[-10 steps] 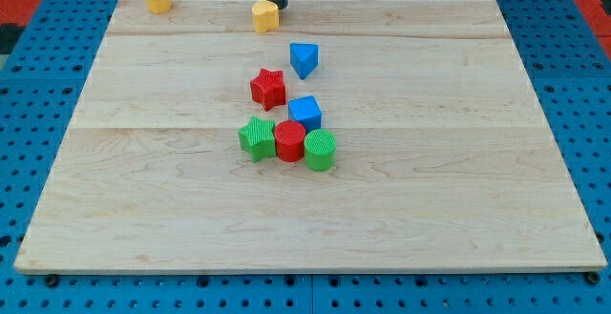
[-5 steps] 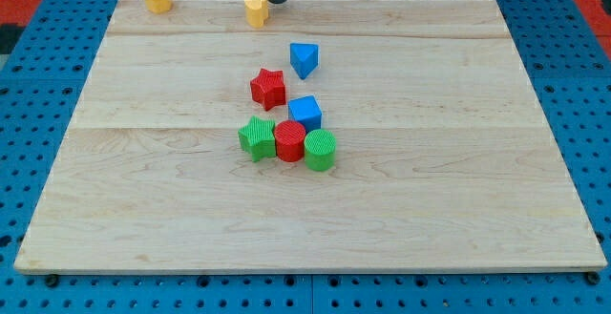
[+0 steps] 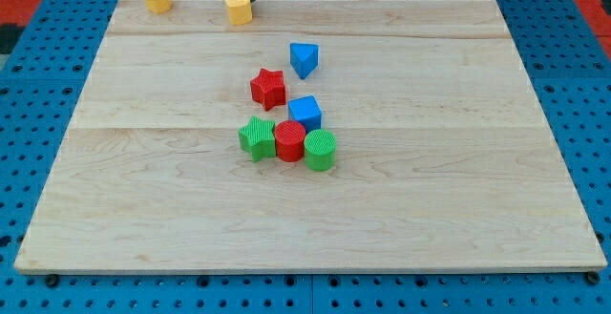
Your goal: Push the yellow heart into the yellow hexagon
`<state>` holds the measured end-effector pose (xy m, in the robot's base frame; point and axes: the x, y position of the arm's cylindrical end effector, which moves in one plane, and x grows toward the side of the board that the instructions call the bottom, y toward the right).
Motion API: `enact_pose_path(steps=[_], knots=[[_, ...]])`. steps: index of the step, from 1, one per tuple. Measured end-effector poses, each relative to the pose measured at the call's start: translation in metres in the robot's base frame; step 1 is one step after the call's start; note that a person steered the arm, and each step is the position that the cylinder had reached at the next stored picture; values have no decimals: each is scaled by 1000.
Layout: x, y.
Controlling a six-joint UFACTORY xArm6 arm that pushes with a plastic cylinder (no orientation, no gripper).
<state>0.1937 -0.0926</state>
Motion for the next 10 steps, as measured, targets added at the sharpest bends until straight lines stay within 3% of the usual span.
enact_pose_path(steps=[2,3,7,10], knots=[[55,29],[57,9],[19,-44],[1,-17]])
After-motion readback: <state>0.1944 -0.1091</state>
